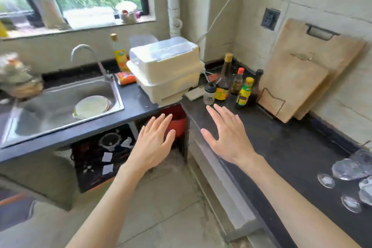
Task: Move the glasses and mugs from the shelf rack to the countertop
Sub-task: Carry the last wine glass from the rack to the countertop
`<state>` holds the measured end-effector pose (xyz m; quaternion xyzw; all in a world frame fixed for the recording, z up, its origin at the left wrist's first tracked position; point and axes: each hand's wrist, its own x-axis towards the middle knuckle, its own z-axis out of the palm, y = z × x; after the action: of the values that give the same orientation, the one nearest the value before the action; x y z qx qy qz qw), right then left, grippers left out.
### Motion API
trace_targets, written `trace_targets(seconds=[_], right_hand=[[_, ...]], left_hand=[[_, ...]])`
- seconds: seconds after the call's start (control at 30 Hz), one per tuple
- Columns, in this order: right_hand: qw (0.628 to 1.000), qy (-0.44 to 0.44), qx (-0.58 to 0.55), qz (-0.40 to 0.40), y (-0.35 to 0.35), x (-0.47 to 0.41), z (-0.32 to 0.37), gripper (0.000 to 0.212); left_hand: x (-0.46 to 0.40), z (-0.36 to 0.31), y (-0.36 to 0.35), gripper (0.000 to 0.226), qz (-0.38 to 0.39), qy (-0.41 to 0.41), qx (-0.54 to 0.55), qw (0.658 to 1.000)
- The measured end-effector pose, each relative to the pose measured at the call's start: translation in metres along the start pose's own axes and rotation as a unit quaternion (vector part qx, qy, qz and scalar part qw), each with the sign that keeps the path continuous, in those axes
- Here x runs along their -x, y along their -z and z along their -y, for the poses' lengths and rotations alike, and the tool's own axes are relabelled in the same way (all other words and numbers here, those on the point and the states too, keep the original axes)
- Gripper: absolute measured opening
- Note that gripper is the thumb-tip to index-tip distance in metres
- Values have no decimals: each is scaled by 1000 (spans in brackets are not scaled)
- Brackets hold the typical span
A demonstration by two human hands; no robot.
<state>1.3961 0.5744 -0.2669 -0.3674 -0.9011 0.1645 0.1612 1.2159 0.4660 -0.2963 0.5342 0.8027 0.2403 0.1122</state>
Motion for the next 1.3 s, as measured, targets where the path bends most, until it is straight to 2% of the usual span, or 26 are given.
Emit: trace_targets(seconds=[0.37, 0.63, 0.87, 1.07, 1.17, 1.3], right_hand=[[975, 202, -64, 65, -151, -21, 316, 64], [940, 311, -104, 92, -229, -33, 508, 63], [916, 375, -91, 107, -292, -73, 627, 64], [907, 392, -111, 107, -351, -140, 727, 65], [907, 394, -110, 101, -366, -173, 777, 65], [903, 407, -108, 86, -378, -212, 839, 65]], left_hand=[[166, 244, 173, 54, -115, 162, -41, 979], [248, 374, 281, 54, -180, 241, -31, 953], [267, 470, 342, 53, -209, 292, -13, 933], [251, 575, 408, 55, -210, 321, -52, 922], [240, 619, 448, 55, -213, 319, -54, 922], [226, 674, 500, 55, -256, 299, -53, 918]])
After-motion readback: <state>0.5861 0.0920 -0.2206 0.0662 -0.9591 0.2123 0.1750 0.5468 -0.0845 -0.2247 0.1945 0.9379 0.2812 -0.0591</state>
